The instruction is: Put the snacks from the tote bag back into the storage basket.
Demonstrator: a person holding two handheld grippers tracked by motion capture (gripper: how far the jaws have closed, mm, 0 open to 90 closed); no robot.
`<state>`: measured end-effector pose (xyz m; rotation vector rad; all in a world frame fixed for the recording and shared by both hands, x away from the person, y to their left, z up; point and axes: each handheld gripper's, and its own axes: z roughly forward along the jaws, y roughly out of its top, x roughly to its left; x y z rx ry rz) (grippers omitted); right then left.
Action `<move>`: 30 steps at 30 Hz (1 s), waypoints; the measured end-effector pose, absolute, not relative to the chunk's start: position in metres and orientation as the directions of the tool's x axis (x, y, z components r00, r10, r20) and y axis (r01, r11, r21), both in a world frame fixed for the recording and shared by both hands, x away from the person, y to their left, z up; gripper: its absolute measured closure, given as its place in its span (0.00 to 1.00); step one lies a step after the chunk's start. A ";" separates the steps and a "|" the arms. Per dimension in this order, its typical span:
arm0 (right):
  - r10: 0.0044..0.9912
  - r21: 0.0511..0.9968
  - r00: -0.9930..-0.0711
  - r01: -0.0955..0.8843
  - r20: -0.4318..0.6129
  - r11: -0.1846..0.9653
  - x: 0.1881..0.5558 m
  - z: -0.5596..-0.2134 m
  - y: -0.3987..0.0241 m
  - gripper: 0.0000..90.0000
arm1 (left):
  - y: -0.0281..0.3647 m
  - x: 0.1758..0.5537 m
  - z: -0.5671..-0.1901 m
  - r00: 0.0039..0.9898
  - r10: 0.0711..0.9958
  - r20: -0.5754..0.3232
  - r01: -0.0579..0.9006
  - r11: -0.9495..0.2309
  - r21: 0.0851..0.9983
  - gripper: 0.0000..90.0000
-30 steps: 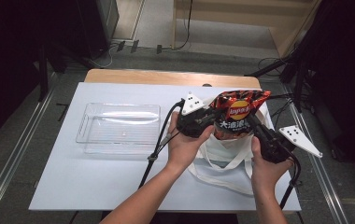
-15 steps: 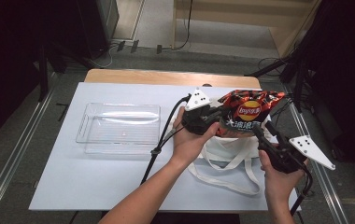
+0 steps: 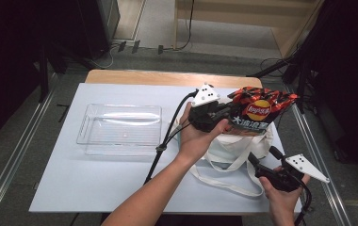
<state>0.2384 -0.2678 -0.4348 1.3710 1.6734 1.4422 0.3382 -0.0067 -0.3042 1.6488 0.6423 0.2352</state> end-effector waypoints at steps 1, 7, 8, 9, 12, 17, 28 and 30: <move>0.916 0.935 -0.345 0.345 0.206 -0.080 0.238 -0.436 -0.267 0.12 | -0.006 0.338 -0.303 0.826 0.525 -0.204 0.270 -0.051 0.961 1.00; 0.911 0.932 -0.364 0.359 0.195 -0.056 0.240 -0.444 -0.263 0.10 | 0.005 0.335 -0.296 0.832 0.523 -0.188 0.252 -0.053 0.966 1.00; 0.910 0.931 -0.365 0.360 0.195 -0.055 0.240 -0.444 -0.262 0.10 | 0.007 0.334 -0.295 0.830 0.526 -0.185 0.249 -0.054 0.967 1.00; 0.910 0.931 -0.365 0.361 0.195 -0.055 0.240 -0.444 -0.263 0.10 | 0.010 0.333 -0.294 0.828 0.530 -0.180 0.245 -0.053 0.968 1.00; 0.911 0.932 -0.363 0.357 0.196 -0.058 0.240 -0.445 -0.263 0.10 | 0.019 0.331 -0.293 0.823 0.546 -0.158 0.233 -0.070 0.970 1.00; 0.912 0.932 -0.363 0.359 0.189 -0.051 0.240 -0.446 -0.261 0.10 | 0.035 0.330 -0.295 0.815 0.554 -0.171 0.243 -0.058 0.968 1.00; 0.916 0.930 -0.360 0.366 0.176 -0.036 0.240 -0.448 -0.258 0.10 | 0.070 0.325 -0.289 0.800 0.577 -0.166 0.236 -0.048 0.971 1.00; 0.917 0.932 -0.359 0.361 0.174 -0.036 0.240 -0.448 -0.258 0.10 | 0.075 0.324 -0.288 0.798 0.580 -0.161 0.235 -0.054 0.970 1.00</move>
